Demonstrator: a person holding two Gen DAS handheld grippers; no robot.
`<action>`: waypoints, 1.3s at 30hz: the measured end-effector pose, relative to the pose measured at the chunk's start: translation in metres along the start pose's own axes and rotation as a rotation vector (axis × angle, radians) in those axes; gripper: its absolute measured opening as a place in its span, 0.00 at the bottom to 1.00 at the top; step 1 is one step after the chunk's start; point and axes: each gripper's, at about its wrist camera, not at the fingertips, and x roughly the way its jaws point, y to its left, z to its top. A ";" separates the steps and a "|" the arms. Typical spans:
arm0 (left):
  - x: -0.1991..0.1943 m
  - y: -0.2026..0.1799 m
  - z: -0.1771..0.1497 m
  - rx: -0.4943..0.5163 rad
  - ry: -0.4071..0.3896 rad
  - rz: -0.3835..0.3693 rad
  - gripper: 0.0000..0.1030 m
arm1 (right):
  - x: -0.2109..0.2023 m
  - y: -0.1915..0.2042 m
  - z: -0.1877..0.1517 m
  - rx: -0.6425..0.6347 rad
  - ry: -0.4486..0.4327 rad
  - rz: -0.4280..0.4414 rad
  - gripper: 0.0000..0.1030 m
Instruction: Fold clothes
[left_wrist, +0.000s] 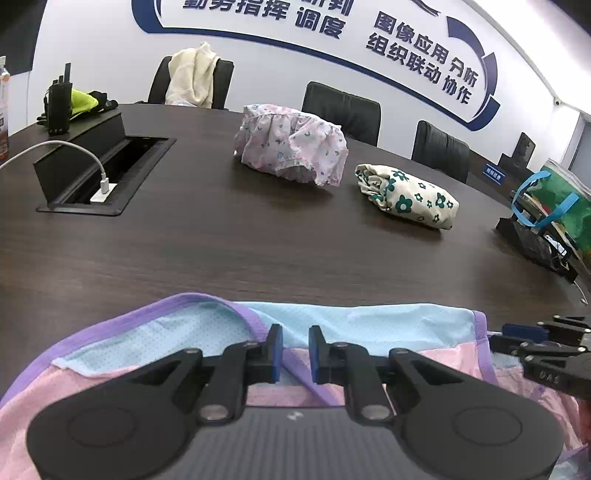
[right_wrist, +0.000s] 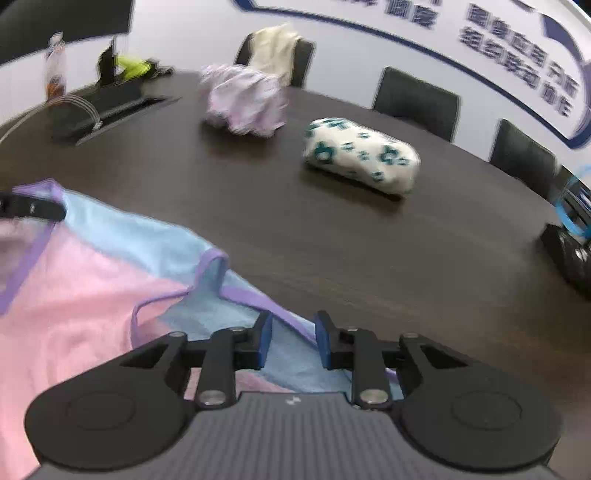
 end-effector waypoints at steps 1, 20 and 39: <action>0.000 0.001 -0.001 -0.002 -0.006 0.000 0.13 | 0.000 0.003 0.002 -0.028 -0.001 0.013 0.28; 0.001 -0.002 -0.007 0.049 -0.043 0.066 0.17 | 0.005 -0.011 0.018 -0.003 -0.056 0.137 0.46; 0.002 -0.003 -0.011 0.062 -0.056 0.054 0.18 | 0.035 -0.008 0.031 -0.023 -0.065 -0.019 0.39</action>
